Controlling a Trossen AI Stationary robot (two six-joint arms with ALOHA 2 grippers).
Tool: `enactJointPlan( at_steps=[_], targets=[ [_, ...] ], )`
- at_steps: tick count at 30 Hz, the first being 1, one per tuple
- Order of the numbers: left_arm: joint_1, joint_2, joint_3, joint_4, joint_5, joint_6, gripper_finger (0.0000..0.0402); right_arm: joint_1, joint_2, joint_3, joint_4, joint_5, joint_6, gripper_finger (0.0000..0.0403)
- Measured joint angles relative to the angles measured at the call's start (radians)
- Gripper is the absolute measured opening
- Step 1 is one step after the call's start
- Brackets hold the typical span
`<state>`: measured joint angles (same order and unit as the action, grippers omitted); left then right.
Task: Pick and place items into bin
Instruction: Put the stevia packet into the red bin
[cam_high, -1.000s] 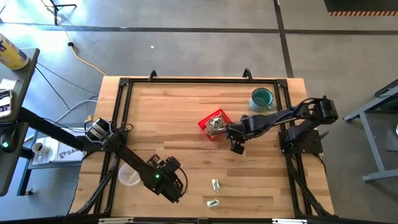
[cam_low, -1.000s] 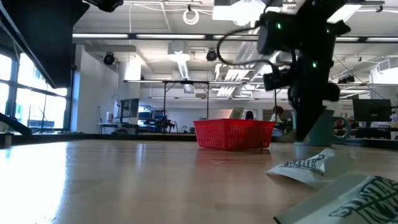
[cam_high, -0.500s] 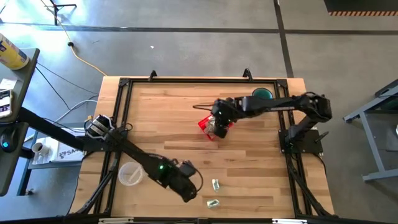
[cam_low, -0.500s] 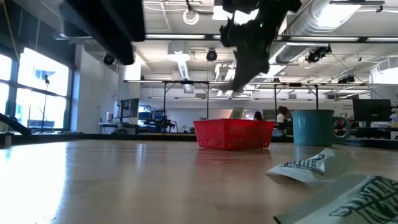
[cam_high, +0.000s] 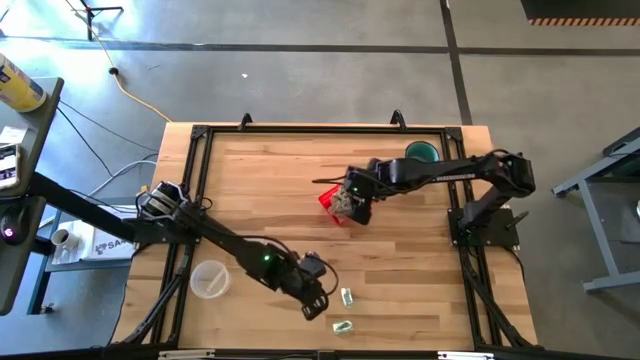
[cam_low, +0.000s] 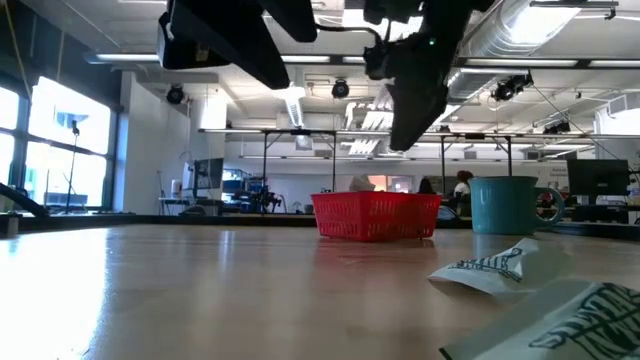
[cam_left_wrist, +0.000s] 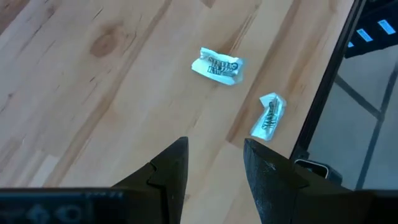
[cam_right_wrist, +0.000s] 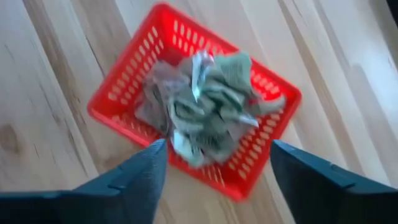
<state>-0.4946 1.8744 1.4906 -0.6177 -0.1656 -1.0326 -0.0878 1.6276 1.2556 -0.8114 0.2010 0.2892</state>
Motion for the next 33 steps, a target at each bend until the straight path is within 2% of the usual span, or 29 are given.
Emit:
enactJointPlan(
  at_steps=[5, 16, 25, 33],
  targets=[
    [0.018, 0.0, 0.0, 0.021, 0.002, 0.026, 0.0188, 0.051, -0.05, 0.0, -0.086, 0.002, 0.045, 0.0299],
    [0.139, 0.011, -0.001, 0.021, 0.046, 0.186, 0.0188, 0.319, -0.083, -0.001, -0.196, 0.032, 0.036, 0.03],
    [0.147, 0.011, -0.001, 0.009, 0.073, 0.289, 0.0188, 0.489, -0.077, -0.002, -0.182, 0.038, 0.043, 0.03],
    [0.145, 0.011, -0.001, 0.021, 0.085, 0.294, 0.0188, 0.549, -0.063, -0.002, -0.148, 0.02, 0.093, 0.03]
  ],
)
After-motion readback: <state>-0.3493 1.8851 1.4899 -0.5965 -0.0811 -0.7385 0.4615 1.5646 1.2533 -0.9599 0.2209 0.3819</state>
